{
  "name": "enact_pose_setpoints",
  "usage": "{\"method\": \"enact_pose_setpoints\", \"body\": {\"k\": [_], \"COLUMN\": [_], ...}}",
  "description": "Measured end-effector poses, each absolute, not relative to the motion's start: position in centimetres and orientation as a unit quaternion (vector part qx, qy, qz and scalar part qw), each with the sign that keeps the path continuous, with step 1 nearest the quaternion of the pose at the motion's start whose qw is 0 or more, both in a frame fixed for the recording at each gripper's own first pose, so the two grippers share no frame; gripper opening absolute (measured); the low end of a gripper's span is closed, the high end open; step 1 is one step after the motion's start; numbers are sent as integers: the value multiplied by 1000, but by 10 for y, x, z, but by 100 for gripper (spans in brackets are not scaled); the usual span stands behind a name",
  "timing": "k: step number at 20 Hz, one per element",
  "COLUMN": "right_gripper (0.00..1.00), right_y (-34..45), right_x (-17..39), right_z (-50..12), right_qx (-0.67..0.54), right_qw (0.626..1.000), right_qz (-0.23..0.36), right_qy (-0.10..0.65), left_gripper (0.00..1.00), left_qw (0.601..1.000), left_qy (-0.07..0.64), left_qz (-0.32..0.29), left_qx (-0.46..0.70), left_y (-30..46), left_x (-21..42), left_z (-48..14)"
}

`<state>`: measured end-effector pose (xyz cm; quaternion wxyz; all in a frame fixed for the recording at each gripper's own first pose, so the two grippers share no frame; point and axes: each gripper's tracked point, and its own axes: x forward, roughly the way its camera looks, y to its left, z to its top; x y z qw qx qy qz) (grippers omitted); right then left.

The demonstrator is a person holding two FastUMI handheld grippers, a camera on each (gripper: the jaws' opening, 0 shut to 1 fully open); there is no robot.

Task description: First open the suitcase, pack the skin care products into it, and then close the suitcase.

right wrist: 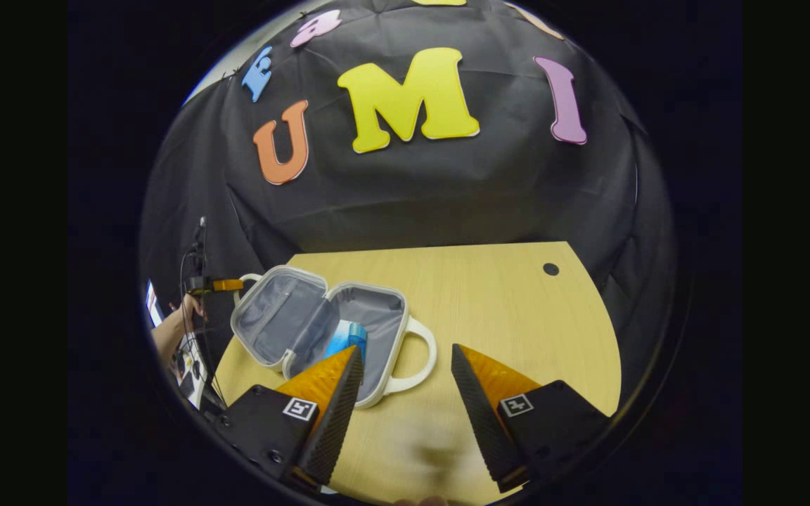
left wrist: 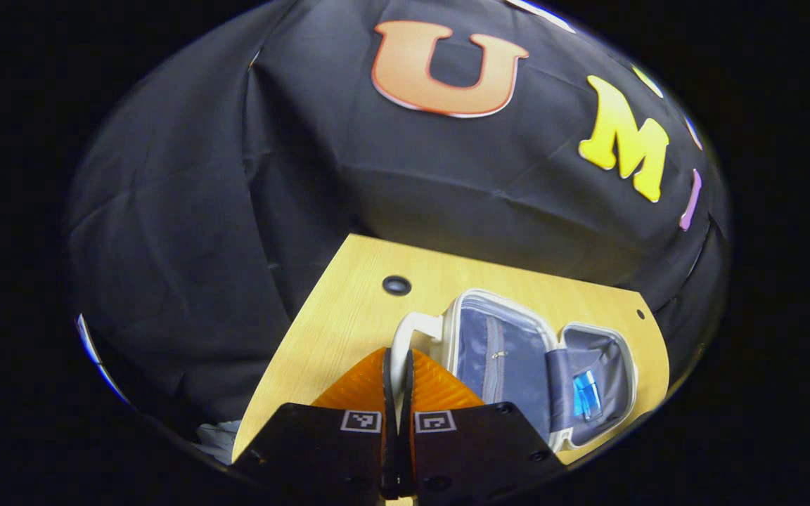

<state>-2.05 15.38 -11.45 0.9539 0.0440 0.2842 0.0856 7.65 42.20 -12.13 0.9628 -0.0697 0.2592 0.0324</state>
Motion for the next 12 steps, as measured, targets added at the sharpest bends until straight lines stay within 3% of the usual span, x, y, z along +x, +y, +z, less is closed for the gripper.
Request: {"method": "enact_pose_setpoints", "body": {"k": [9,10,12], "right_gripper": [76,72,78], "right_y": [111,104,87], "right_x": [-33,-34,-34], "right_z": [-96,-93,-90], "right_qx": [86,90,84], "right_qw": [963,964,968], "right_qz": [69,66,53], "right_qy": [247,242,230], "left_gripper": [3,3,3], "left_qw": [977,978,981], "left_qy": [209,206,195], "left_qz": [-5,-3,-4], "left_qx": [-31,-27,-15], "left_y": [315,304,276], "left_x": [59,56,49], "left_z": [-15,-9,3]}}
